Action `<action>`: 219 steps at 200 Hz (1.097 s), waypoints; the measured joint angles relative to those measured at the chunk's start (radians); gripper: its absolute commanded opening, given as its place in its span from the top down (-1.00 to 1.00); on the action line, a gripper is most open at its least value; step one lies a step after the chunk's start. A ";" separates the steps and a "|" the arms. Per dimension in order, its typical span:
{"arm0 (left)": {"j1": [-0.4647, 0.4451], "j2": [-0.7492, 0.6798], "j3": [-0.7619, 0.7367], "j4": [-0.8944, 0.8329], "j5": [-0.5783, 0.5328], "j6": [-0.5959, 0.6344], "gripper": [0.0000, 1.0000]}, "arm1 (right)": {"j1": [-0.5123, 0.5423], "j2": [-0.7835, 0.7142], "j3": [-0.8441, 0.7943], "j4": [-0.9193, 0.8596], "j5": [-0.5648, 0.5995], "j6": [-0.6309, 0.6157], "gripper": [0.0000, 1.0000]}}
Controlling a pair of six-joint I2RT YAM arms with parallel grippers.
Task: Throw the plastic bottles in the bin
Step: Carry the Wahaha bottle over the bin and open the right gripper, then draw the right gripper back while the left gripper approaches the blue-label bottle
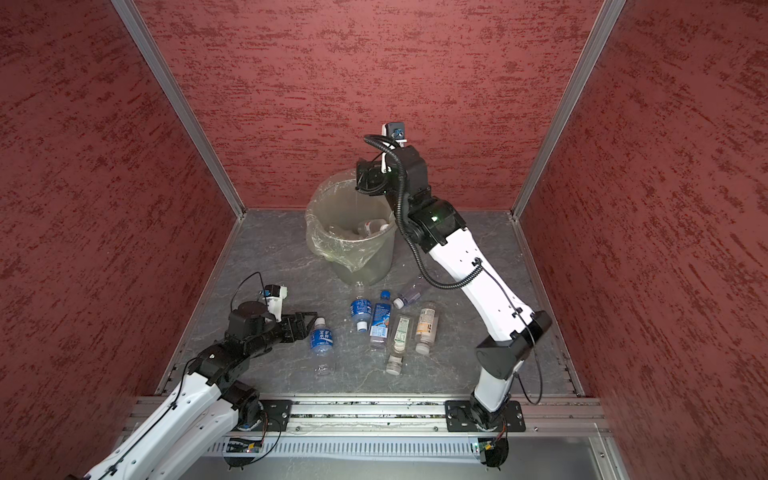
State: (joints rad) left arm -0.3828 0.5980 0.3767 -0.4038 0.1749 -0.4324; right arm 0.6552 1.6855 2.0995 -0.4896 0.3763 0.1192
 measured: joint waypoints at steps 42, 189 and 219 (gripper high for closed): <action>0.000 0.025 0.000 -0.001 -0.005 0.001 -0.99 | -0.001 -0.163 -0.245 0.044 0.017 0.008 -0.98; -0.166 0.156 0.198 -0.077 -0.151 -0.032 -1.00 | -0.004 -0.710 -1.133 0.093 0.150 0.211 -0.98; -0.250 0.230 0.246 -0.093 -0.207 -0.050 -0.74 | -0.004 -0.780 -1.254 0.072 0.148 0.268 -0.97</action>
State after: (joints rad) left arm -0.6331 0.8276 0.6231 -0.4969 -0.0319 -0.4820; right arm 0.6510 0.9054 0.8459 -0.4175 0.5240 0.3870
